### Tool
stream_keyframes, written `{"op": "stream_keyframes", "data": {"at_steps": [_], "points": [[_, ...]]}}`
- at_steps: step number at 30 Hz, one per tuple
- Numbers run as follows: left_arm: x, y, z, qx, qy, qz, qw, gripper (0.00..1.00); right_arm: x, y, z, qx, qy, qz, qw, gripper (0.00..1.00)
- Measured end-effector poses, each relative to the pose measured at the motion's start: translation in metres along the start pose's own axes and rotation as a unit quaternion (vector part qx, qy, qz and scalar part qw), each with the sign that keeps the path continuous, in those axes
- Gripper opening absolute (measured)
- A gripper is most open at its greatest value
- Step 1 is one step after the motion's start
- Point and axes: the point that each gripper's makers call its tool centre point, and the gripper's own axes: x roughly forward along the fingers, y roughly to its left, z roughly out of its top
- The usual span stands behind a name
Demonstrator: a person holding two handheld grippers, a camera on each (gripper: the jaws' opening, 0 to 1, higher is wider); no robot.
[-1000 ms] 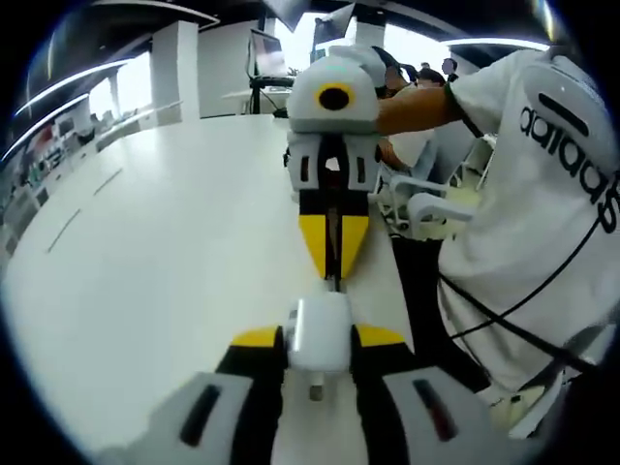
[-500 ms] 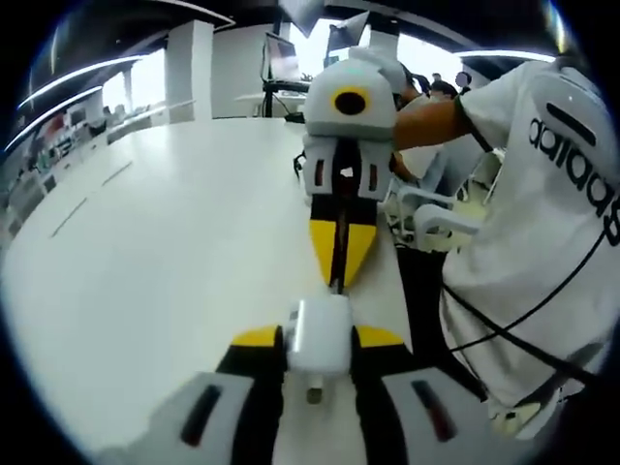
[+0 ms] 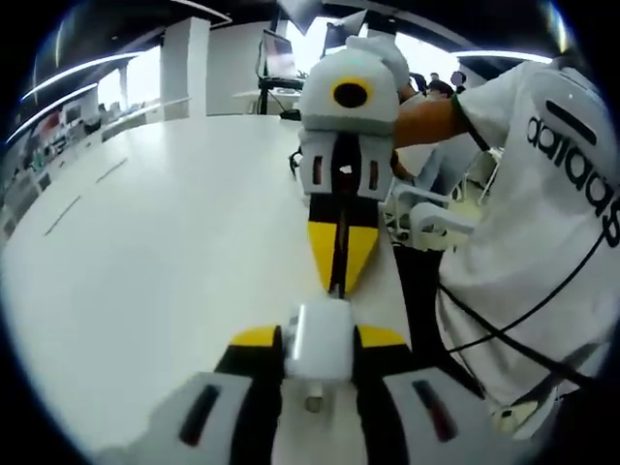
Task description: Plug the desk Type‑C cable into the charger adapter.
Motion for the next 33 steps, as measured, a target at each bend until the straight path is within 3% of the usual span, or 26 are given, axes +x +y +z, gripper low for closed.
{"op": "stream_keyframes", "data": {"at_steps": [7, 11, 20, 33], "points": [[0.001, -0.001, 0.001, 0.009, -0.004, -0.006, 0.9999, 0.27, -0.002, 0.001, -0.002, 0.008, -0.025, -0.002, 0.9997, 0.02], [-0.003, 0.005, -0.001, 0.008, -0.009, -0.003, 0.9999, 0.27, 0.000, -0.003, -0.001, -0.022, -0.032, -0.013, 0.9991, 0.03], [-0.008, 0.010, -0.004, 0.006, -0.016, 0.008, 0.9998, 0.28, 0.000, -0.002, 0.000, -0.036, -0.039, -0.031, 0.9981, 0.05], [-0.013, 0.012, -0.002, 0.008, -0.026, 0.025, 0.9993, 0.29, -0.030, -0.009, -0.016, -0.032, -0.034, -0.076, 0.9960, 0.09]]}}
